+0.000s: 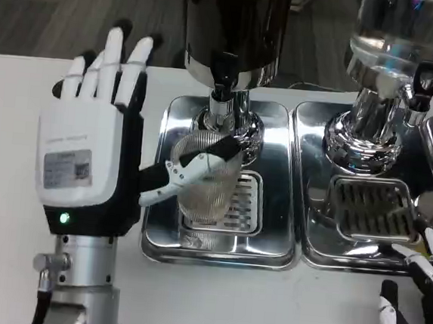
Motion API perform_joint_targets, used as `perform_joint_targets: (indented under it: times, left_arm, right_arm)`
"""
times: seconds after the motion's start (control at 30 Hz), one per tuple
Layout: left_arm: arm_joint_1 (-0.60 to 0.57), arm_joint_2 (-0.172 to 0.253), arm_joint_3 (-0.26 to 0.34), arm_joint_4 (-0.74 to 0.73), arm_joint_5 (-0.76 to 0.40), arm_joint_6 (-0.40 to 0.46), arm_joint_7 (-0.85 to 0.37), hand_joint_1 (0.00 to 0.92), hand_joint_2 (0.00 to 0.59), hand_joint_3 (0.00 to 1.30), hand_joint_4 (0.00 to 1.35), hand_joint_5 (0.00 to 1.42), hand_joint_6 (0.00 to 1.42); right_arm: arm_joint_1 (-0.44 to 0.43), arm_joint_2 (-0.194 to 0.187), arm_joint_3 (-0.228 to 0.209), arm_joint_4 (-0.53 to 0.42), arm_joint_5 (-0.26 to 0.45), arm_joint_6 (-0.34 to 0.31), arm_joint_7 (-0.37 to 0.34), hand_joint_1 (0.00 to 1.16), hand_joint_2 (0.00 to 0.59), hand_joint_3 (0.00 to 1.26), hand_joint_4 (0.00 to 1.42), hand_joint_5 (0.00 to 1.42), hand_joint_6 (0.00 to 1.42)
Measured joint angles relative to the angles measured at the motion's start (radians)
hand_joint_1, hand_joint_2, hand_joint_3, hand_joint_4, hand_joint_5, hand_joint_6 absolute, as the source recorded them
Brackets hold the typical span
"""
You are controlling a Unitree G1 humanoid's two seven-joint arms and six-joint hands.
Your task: Grasp the cup under the faucet to collect the drink, then remove the cup.
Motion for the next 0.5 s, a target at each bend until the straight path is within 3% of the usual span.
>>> perform_joint_targets:
  times: [0.27,0.5]
  left_arm:
    - [-0.083,0.024,0.029,-0.089,0.007,0.002,-0.257,0.0,0.048,0.26,0.05,0.17,0.11]
    - [-0.162,0.011,0.028,-0.048,0.01,0.009,-0.363,0.0,0.052,0.31,0.1,0.2,0.14]
  right_arm:
    - [0.023,-0.001,-0.007,-0.058,-0.005,0.012,0.007,0.37,0.524,0.32,0.05,0.07,0.15]
    - [0.033,0.0,-0.007,-0.06,-0.004,0.017,0.01,0.38,0.518,0.32,0.05,0.06,0.15]
